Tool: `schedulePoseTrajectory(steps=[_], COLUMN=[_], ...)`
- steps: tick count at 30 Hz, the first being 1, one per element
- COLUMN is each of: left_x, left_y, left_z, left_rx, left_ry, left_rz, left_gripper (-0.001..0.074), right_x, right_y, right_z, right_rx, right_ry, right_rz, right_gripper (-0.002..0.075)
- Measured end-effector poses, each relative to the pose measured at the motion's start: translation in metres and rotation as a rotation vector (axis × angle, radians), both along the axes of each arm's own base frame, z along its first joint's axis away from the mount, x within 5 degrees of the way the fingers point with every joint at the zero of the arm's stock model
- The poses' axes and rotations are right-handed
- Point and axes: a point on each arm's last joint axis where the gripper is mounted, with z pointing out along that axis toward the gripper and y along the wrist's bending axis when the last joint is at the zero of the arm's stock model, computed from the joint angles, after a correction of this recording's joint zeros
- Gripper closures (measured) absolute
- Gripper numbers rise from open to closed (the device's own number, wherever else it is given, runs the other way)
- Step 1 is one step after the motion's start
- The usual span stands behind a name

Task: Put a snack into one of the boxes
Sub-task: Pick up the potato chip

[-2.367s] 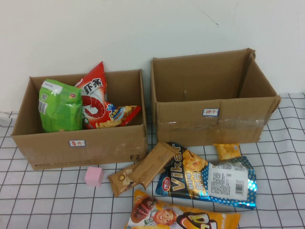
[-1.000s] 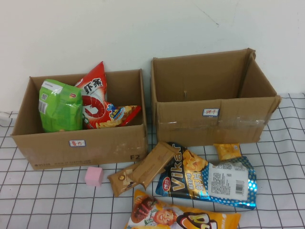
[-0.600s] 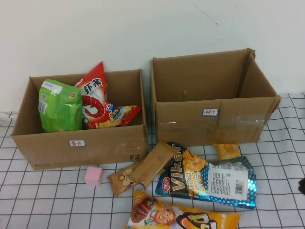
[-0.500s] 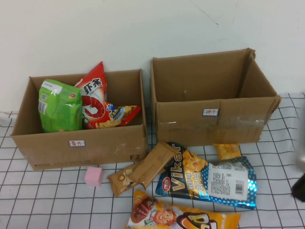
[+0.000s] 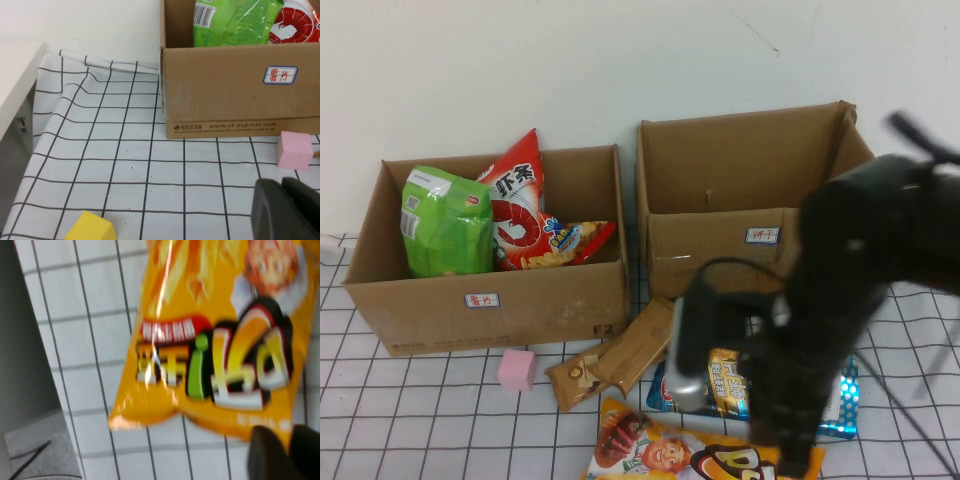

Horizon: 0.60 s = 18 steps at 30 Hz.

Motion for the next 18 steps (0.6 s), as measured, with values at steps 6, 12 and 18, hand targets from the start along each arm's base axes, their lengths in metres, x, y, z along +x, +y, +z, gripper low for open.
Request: schedulePoseTrajectory(steps=[6, 12, 18], left_x=[0.000, 0.000, 0.000], left_y=[0.000, 0.000, 0.000], left_z=[0.000, 0.000, 0.000], left_rx=[0.002, 0.002, 0.002], left_ry=[0.000, 0.000, 0.000], left_rz=[-0.001, -0.001, -0.001], left_gripper=[0.0736, 0.0736, 0.0736], right_x=[0.013, 0.021, 0.030], right_y=[0.026, 0.044, 0.054], right_z=[-0.029, -0.067, -0.096], right_rx=[-0.005, -0.017, -0.005], right_ry=[0.053, 0.017, -0.017], right_rz=[0.006, 0.015, -0.011], right_gripper=[0.0178, 0.0048, 0.0036])
